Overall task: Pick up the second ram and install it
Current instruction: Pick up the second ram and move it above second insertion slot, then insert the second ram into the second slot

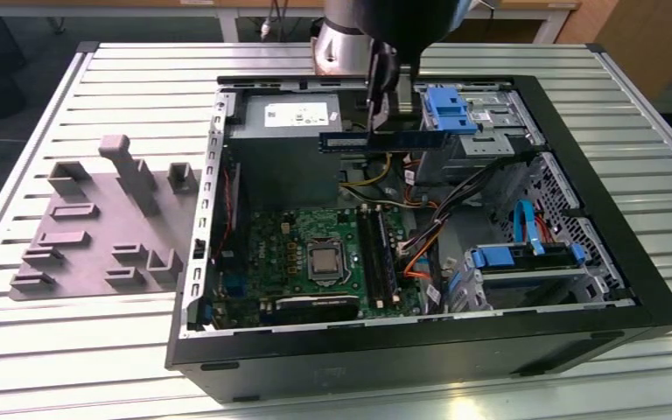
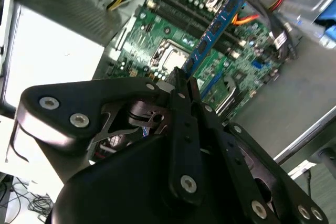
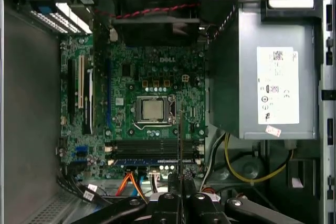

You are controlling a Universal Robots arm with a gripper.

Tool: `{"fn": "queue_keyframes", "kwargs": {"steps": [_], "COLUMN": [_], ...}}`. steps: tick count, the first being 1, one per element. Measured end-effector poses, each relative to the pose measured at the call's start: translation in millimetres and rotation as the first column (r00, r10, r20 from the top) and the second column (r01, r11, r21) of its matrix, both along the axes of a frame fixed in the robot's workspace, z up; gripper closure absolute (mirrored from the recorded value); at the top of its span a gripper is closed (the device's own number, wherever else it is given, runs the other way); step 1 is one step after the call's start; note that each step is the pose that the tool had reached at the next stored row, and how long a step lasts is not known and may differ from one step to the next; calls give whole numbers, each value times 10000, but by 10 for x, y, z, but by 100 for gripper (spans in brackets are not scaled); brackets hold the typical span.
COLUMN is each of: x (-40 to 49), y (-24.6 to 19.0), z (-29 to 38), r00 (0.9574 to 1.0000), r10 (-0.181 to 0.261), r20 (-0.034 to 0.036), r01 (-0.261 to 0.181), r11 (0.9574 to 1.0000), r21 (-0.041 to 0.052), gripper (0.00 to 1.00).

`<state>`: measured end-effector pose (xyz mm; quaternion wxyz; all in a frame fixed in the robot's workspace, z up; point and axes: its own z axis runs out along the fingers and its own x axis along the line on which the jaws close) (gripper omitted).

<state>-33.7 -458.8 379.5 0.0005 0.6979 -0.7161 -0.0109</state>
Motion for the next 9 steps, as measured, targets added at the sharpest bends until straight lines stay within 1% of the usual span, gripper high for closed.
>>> {"fn": "queue_keyframes", "kwargs": {"steps": [2,9], "x": [55,61], "y": [-1,0], "z": [-1,-1], "r00": [10000,10000], "r10": [0,-30], "r20": [1,1], "r01": [0,30], "r11": [10000,10000], "r21": [1,0], "gripper": [86,86]}}
